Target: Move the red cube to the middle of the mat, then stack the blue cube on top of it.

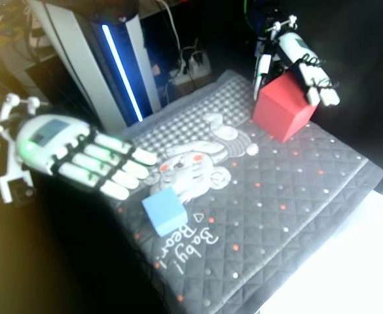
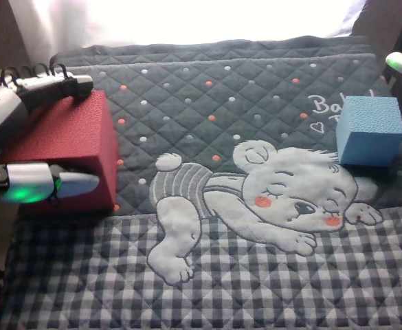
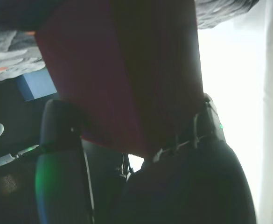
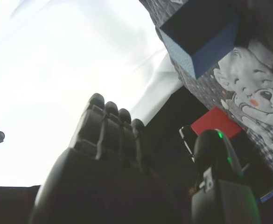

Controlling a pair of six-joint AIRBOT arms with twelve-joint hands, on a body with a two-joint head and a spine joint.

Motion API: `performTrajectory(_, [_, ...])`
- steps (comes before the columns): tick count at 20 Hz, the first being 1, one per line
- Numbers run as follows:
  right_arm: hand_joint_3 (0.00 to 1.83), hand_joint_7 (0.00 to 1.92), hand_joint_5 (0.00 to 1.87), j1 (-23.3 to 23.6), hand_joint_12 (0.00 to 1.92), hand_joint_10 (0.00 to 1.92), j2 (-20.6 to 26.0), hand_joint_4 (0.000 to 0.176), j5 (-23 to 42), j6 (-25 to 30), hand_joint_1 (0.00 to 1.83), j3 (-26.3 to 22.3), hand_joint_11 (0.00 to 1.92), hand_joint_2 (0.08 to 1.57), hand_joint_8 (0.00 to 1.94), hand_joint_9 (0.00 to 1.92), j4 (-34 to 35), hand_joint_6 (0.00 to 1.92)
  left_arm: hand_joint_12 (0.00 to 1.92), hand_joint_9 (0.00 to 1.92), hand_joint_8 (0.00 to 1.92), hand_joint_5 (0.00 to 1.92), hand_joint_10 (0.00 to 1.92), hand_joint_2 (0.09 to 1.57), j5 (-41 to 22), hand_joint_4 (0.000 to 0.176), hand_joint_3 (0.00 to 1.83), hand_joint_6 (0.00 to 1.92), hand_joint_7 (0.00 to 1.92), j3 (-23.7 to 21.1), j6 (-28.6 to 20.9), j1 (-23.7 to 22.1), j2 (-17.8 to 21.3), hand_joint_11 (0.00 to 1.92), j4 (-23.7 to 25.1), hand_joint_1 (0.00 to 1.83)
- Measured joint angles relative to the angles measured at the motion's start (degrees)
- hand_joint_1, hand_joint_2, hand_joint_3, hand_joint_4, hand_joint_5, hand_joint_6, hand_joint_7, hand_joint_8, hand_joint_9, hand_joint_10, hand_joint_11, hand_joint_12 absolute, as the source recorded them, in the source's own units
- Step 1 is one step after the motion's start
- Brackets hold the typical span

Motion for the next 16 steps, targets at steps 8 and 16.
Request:
performTrajectory(8, [0.01, 0.0, 0.0, 0.0, 0.0, 0.0, -0.13, 0.005, 0.0, 0.0, 0.52, 0.02, 0.0, 1.29, 0.0, 0.0, 0.09, 0.0, 1.92, 0.12, 1.59, 0.35, 1.79, 1.11, -3.19, 0.052, 0.01, 1.55, 0.2, -0.55, -3.96, -2.32, -0.02, 0.19, 5.9, 1.39])
performTrajectory(16, [0.0, 0.0, 0.0, 0.0, 0.0, 0.0, -0.17, 0.0, 0.0, 0.04, 0.43, 0.35, 0.0, 1.29, 0.0, 0.0, 0.2, 0.0, 1.92, 0.14, 1.72, 0.55, 1.79, 1.39, -2.56, 0.028, 0.0, 1.7, 0.47, 2.19, -6.54, -12.94, -6.03, 0.16, 16.35, 1.03])
